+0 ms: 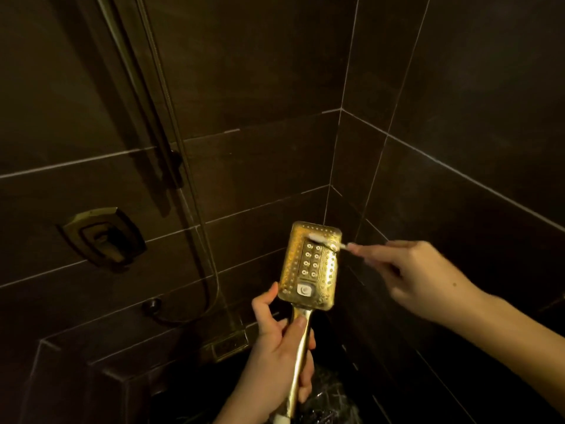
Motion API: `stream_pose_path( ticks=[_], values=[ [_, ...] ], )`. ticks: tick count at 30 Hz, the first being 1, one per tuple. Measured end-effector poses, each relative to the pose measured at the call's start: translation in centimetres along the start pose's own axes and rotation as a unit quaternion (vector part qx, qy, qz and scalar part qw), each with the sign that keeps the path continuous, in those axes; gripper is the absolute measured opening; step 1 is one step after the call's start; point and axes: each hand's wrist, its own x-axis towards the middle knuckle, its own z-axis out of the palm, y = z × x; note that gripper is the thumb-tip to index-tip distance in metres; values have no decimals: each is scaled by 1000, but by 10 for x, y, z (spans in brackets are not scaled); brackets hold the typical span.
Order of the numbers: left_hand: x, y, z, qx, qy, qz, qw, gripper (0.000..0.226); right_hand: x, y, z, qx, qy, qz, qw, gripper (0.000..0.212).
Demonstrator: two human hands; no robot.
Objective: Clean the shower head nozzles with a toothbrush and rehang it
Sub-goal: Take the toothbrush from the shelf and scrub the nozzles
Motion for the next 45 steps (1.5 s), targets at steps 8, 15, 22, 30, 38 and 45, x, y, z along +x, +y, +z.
stream_pose_path(
  ticks=[8,15,22,30,38,45],
  values=[
    [-6,10,2,-95,-2,-38,995,57,-12,-4,5,33,-1,30,999,65],
    [-6,27,2,-100,10,-83,991,52,-21,-29,-12,88,-86,-6,992,53],
    [-3,34,2,-145,-1,-117,982,47,5,-30,-35,24,-177,-11,984,44],
    [6,26,14,-186,55,-169,966,35,23,-45,-25,-12,-267,11,964,37],
    [3,18,20,-187,76,-167,965,30,8,-43,-6,-12,-250,-37,967,43],
    [-1,26,21,-147,36,-155,976,37,1,-25,-23,-306,-175,-179,918,60]
  ],
)
